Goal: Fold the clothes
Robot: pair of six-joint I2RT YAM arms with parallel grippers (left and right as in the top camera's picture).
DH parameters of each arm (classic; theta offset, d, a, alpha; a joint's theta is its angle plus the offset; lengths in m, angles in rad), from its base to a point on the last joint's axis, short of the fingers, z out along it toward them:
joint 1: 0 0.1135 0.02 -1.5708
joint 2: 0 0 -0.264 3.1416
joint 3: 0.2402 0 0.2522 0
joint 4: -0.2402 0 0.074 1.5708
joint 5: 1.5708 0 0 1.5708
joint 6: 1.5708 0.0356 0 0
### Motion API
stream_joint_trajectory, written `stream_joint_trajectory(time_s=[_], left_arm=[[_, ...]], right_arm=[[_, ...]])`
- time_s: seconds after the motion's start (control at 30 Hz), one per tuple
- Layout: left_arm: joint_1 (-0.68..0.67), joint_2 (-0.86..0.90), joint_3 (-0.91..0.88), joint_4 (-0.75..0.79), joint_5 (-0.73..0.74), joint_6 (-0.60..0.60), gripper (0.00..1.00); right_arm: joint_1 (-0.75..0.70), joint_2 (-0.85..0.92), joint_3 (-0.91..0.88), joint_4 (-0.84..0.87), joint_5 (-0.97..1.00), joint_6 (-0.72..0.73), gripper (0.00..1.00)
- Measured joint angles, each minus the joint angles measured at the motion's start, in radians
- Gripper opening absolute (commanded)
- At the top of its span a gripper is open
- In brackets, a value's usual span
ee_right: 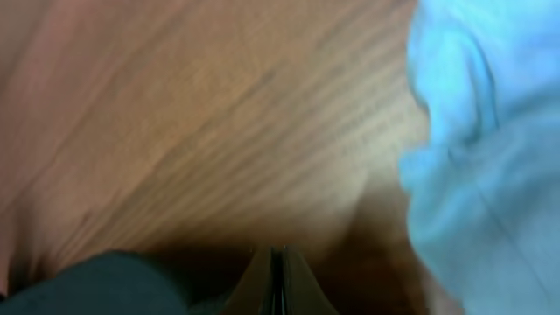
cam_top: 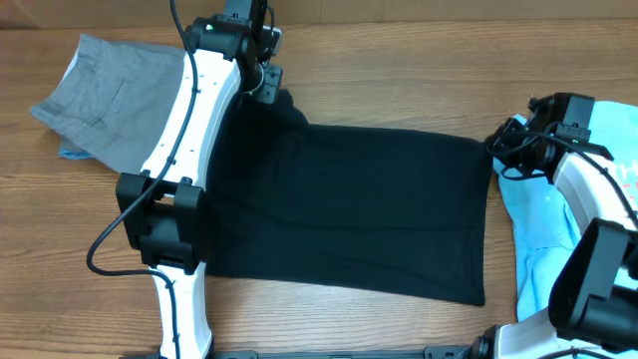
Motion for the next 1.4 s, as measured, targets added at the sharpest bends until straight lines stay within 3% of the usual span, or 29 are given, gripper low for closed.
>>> stream_joint_trajectory(time_s=[0.53,0.8,1.17,1.4], left_arm=[[0.019,0.0,-0.031,-0.223,-0.039,0.019,0.04],[0.058,0.0,-0.151,-0.302,-0.042,0.029,0.04],[0.116,0.0,-0.16,-0.459,-0.025,0.025,0.04],[0.116,-0.003,-0.225,-0.46,0.016,0.008,0.04]], right_arm=[[-0.001,-0.003,0.0,-0.457,0.011,0.024,0.04],[-0.055,-0.045,0.0,-0.552,0.011,-0.026,0.04],[-0.089,-0.145,0.0,-0.655,0.023,-0.087,0.04],[-0.09,-0.145,0.0,-0.716,0.032,-0.097,0.04]])
